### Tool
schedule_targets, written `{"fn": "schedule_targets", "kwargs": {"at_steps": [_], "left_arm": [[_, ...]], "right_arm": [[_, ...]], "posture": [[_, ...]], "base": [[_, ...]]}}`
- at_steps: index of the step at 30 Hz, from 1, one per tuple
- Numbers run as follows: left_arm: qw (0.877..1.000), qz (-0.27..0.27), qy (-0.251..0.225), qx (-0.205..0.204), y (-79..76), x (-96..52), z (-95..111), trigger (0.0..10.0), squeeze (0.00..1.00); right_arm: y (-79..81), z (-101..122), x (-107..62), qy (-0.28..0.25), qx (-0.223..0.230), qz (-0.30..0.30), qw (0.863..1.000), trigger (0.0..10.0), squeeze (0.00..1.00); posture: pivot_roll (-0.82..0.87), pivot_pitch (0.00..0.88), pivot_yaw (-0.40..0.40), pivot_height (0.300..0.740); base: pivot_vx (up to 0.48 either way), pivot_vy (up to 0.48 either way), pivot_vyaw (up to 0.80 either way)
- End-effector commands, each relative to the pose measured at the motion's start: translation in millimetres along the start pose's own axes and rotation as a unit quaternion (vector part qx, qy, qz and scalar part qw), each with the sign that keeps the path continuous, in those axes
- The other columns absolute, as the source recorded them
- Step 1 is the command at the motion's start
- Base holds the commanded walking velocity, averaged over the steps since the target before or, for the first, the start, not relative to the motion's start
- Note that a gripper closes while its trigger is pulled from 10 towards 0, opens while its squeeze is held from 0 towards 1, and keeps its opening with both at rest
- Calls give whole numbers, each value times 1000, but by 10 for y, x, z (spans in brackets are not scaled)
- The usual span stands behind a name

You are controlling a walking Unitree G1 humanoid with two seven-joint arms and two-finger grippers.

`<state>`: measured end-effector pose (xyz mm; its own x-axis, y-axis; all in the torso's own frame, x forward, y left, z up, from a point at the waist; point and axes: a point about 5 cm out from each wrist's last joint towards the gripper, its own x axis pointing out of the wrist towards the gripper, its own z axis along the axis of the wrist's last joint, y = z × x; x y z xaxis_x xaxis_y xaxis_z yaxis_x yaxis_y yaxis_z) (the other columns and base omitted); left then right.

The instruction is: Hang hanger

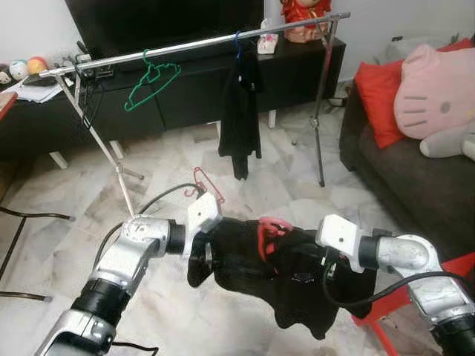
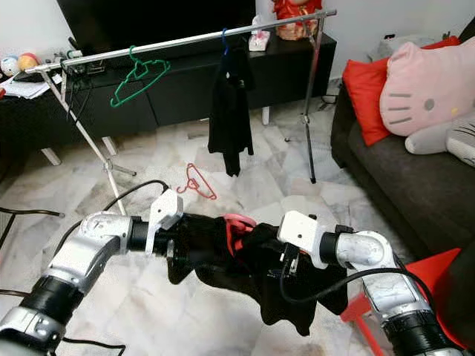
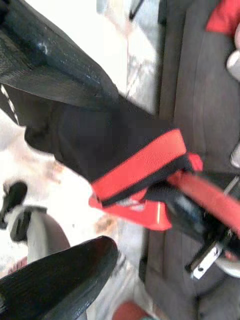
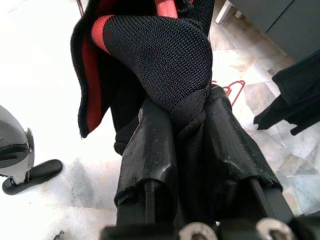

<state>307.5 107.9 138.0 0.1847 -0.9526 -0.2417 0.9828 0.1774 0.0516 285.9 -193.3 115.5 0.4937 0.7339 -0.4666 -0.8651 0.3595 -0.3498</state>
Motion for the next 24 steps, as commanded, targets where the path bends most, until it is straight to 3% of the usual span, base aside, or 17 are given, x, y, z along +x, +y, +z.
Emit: {"fn": "schedule_targets", "kwargs": {"at_steps": [1,5,6,7,8,11,17,23,24], "left_arm": [[1000,14,-13,2,57,-45,51,10000,0],[999,-11,-31,-11,22,-94,122,10000,0],[999,-18,-31,-11,10,-107,129,10000,608],[999,-22,-31,-10,3,-116,134,10000,608],[999,-32,-28,-5,-18,-137,142,10000,1000],[999,-30,-22,-1,-13,-154,136,10000,953],[999,-32,-10,-20,1,-187,27,10000,1000],[1000,7,7,-18,54,-192,-63,10000,1000],[1000,12,10,-17,71,-197,-85,10000,820]], "right_arm": [[5,122,33,-21,-16,6,1000,0,0],[13,124,40,-22,-15,9,1000,0,0],[4,117,44,-21,-14,6,1000,0,0],[-3,113,46,-20,-14,4,1000,0,0],[-10,102,52,-17,-13,1,1000,0,0],[1,116,60,-21,-13,5,1000,0,0],[23,142,68,-16,-21,19,999,0,0],[69,180,76,-26,-21,31,999,0,0],[73,186,80,-27,-21,33,999,0,0]], "posture": [[-126,19,111,740],[-127,13,111,740],[-127,13,111,740],[-127,13,111,740],[-127,10,111,740],[-124,8,110,740],[-133,6,113,740],[-129,10,113,740],[-129,10,113,740]], "base": [[0,0,0],[0,0,0],[0,0,0],[0,0,0],[0,0,0],[0,0,0],[0,0,0],[0,0,0],[0,0,0]]}}
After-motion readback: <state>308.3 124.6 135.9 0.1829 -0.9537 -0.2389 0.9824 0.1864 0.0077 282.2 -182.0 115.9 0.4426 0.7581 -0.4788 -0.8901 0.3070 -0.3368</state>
